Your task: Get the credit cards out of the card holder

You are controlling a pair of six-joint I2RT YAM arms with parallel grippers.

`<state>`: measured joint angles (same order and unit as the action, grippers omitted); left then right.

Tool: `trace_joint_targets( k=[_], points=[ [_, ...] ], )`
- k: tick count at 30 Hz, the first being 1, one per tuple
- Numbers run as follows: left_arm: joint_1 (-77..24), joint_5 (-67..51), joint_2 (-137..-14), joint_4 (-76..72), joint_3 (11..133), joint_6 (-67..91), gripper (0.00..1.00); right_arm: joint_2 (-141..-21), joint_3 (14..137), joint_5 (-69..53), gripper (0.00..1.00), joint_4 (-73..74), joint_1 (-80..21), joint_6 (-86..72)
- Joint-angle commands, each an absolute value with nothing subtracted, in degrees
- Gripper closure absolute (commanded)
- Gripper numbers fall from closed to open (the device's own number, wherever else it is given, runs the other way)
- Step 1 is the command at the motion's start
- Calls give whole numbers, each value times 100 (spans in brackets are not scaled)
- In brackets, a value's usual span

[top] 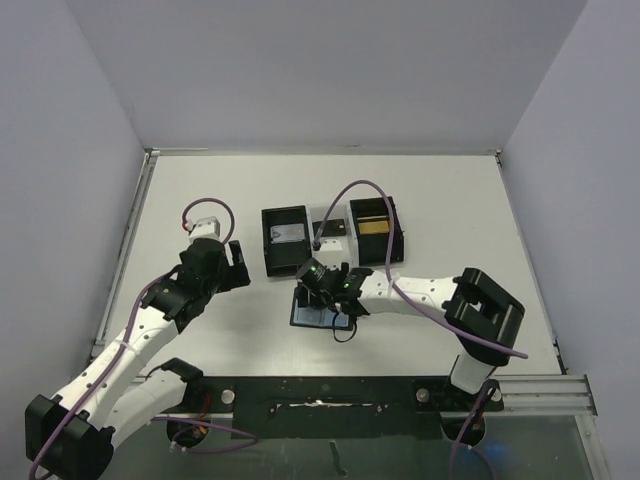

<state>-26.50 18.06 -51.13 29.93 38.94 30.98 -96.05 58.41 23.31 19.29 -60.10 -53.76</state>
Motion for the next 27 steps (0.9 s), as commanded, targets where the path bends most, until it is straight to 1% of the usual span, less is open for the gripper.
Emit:
trace_joint_targets(
  k=[1,5,11,17,19,22,23,27],
  points=[
    [-2610,1884,-5041,2727,4123,3067,24,-9777,6280,2073,31,1683,-6028,-5232],
    [-2610,1883,-5109,2748,4146,3059,24,-10106,6575,2127,30,2031,-6018,-5336],
    [-2611,1856,-5161,2742,4144,3050,24,-10280,6603,2148,34,2376,-5934,-5593],
    [-2610,1856,-5222,2733,4151,3050,24,-10182,6364,1973,36,2180,-5823,-5631],
    [-2608,1847,-5236,2733,4152,3050,24,-10224,6325,1865,34,2178,-5737,-5688],
    [-2610,1862,-5255,2729,4149,3044,24,-10335,6381,1741,28,2294,-5652,-5704],
    [-2610,1873,-5269,2737,4156,3048,24,-10377,6429,1722,28,2351,-5652,-5693],
    [-2610,1874,-5267,2726,4159,3042,24,-10574,6647,1781,34,2629,-5667,-5638]
  ],
)
